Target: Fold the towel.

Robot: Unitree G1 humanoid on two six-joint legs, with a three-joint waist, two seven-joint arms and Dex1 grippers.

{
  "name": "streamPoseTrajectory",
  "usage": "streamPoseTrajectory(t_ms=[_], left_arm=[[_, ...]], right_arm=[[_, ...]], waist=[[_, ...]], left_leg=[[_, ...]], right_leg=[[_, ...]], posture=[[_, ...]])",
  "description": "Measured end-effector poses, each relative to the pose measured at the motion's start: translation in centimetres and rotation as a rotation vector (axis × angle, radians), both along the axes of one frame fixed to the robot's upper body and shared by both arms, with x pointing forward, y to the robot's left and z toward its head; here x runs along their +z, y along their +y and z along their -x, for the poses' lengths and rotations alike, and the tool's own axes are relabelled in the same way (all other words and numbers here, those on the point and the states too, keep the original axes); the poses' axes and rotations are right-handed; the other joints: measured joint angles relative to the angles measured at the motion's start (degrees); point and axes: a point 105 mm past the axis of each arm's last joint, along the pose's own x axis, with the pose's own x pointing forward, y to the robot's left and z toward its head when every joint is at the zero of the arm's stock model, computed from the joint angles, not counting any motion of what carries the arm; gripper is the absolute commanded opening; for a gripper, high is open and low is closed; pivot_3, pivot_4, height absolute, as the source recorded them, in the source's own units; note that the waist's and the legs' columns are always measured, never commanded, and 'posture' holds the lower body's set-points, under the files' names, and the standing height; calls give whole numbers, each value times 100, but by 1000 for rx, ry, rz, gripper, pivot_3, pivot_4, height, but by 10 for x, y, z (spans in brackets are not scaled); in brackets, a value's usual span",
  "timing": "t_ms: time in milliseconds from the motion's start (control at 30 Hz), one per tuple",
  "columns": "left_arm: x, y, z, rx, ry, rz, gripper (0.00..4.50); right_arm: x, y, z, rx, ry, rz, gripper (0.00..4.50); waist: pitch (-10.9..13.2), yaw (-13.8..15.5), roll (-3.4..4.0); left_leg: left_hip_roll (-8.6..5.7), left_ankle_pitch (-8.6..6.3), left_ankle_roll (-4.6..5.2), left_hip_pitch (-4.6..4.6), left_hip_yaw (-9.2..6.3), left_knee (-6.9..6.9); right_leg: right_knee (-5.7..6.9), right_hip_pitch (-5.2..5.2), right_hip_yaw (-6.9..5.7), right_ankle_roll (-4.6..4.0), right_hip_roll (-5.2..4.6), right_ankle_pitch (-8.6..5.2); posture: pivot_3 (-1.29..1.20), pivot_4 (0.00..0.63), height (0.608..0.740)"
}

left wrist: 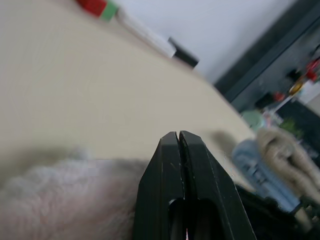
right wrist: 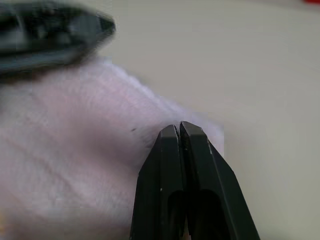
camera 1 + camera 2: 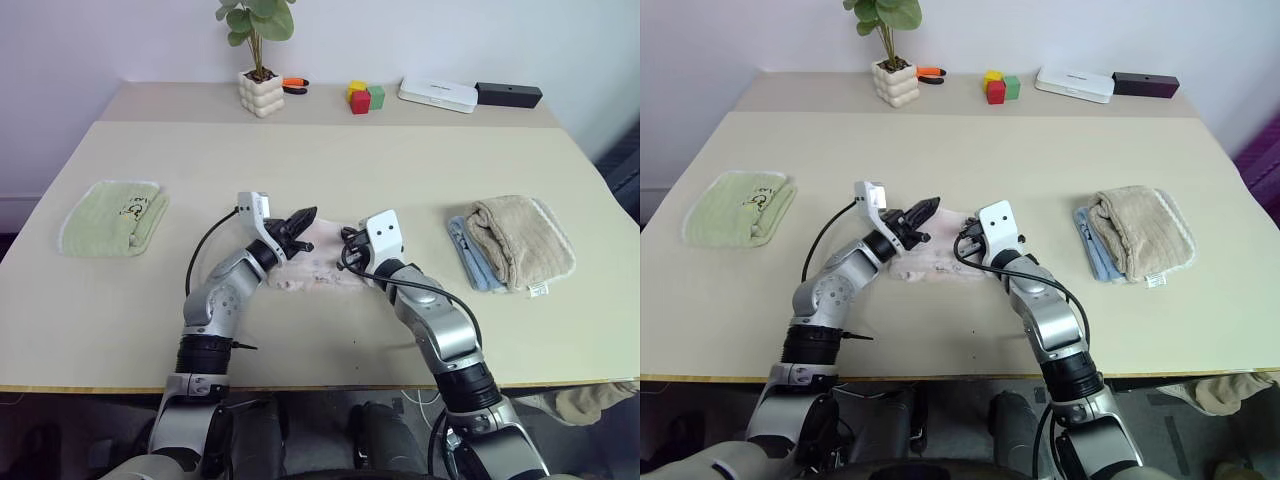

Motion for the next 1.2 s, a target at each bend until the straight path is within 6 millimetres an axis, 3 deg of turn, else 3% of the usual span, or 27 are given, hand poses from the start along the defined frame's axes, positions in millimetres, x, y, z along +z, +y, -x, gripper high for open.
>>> streamPoseTrajectory(t_ms=[200, 467, 533, 767, 900, 967, 1100, 1200], left_arm=[[-13, 6, -2, 29, 26, -105, 0], [-11, 9, -1, 23, 28, -75, 0], [-4, 9, 2, 4, 17, -5, 829], [25, 14, 8, -44, -92, 20, 4441], [36, 41, 5, -18, -114, -14, 4478], [46, 59, 3, 15, -118, -9, 4478], [67, 89, -7, 115, -73, 20, 4478], [61, 108, -1, 95, 91, 60, 4478]], right_arm=[[-7, -11, -4, -46, -6, 68, 53], [-5, -14, -5, -48, -23, 86, 53], [-3, -16, -6, -50, -12, 23, 849], [26, -36, -16, -43, -66, -60, 4457], [54, -70, -20, -10, -149, -45, 4486], [74, -80, -14, 35, -198, -149, 4486], [104, -70, 10, 244, -278, -220, 4486], [98, -60, 29, 375, -252, -172, 4486]], waist=[[-2, -1, 1], [-2, -25, 1], [-2, -32, 1], [-1, -78, 2], [3, -86, 5], [3, -86, 4], [3, -90, 4], [3, -101, 4]], left_leg=[[0, 0, 0, 4, 0, 0], [0, 0, 0, 4, 0, 0], [0, 0, 0, 2, -1, 0], [0, 0, 0, 0, -1, -5], [0, 0, 0, 1, -1, -7], [1, 0, 0, 1, -3, -14], [2, 0, 0, 3, -3, -19], [1, 0, 0, 7, -2, -23]], right_leg=[[1, 5, 0, 0, -1, 0], [1, 5, 0, 0, -1, 0], [1, 4, -1, 1, -1, 0], [0, 2, -2, 3, -1, 1], [0, 0, -2, 4, -1, 1], [0, -1, -2, 6, 1, 1], [0, -2, -3, 9, 0, 2], [1, 0, -2, 11, -1, 1]], posture=[[0, 150, 735], [0, 150, 735], [0, 150, 735], [0, 150, 735], [0, 150, 735], [0, 150, 735], [0, 150, 735], [0, 150, 735]])
